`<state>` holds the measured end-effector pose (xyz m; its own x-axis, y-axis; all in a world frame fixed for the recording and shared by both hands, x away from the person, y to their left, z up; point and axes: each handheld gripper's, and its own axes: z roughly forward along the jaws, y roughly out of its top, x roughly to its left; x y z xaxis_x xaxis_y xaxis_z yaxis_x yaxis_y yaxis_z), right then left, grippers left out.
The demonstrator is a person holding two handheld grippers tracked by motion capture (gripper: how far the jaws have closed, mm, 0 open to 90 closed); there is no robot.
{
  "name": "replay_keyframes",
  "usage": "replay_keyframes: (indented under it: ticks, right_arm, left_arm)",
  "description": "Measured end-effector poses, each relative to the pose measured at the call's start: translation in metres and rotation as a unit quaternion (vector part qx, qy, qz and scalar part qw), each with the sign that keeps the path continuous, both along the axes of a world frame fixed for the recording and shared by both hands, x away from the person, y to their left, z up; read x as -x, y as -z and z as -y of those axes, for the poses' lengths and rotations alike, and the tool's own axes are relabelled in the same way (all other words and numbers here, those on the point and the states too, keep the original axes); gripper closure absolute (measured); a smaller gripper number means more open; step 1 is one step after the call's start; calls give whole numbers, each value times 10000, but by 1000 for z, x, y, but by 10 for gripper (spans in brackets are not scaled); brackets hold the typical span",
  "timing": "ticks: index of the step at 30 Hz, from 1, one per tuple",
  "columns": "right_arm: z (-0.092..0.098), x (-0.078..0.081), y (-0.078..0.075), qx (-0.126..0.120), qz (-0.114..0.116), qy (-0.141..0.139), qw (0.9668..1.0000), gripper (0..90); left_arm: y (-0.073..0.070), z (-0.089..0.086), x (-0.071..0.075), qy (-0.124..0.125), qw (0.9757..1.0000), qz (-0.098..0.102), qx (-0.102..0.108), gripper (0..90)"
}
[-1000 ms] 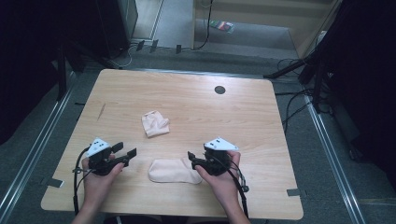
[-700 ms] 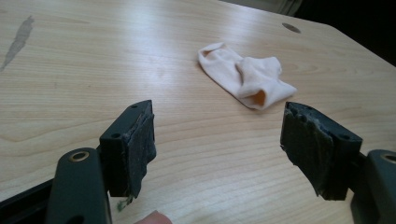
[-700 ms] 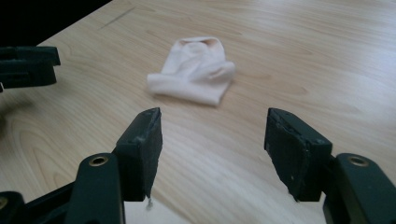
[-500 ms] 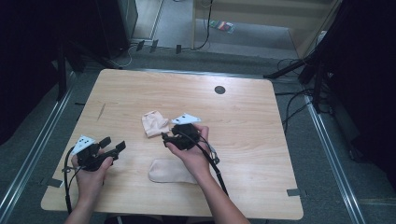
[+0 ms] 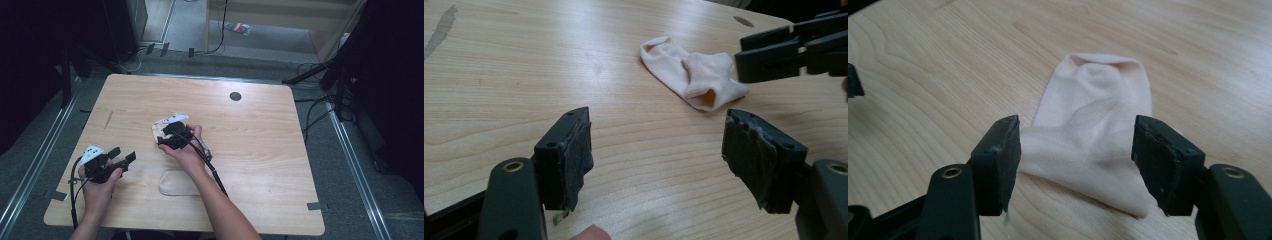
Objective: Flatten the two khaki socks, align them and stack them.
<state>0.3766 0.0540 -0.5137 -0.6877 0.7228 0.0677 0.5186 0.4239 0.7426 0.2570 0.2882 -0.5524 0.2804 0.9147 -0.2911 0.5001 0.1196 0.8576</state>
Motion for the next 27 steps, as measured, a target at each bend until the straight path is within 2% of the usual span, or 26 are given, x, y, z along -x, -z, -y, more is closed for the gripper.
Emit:
replay_keyframes:
  ticks: [3, 6, 8, 11, 12, 15, 19, 27]
  right_arm:
    - [-6, -3, 8, 169, -77, 49, 9998, 416]
    - [-9, -5, 15, 356, -206, 103, 9991, 513]
    - [-10, -7, 20, 502, -267, 141, 9983, 638]
    - [-6, -8, 20, 509, -270, 237, 9981, 869]
    - [-4, -9, 18, 513, -285, 252, 9980, 900]
    - [4, -7, 8, 447, -143, 302, 9984, 900]
    - [19, -1, -13, 330, 180, 290, 9989, 900]
    - [66, 14, -51, 16, 675, 229, 9975, 900]
  left_arm:
    - [0, 0, 0, 4, 10000, -10, -5, 291]
    - [0, 0, 0, -1, 10000, -24, -11, 294]
    - [0, 0, 0, -1, 10000, -26, -12, 295]
    - [0, 1, 0, -3, 10000, -34, -15, 298]
    - [0, 1, 0, -1, 10000, -31, -17, 298]
    - [0, 0, 0, 0, 10000, -31, -11, 298]
    - [0, 0, 0, -12, 10000, -40, -11, 300]
    - [0, 1, -1, -6, 10000, -51, -54, 304]
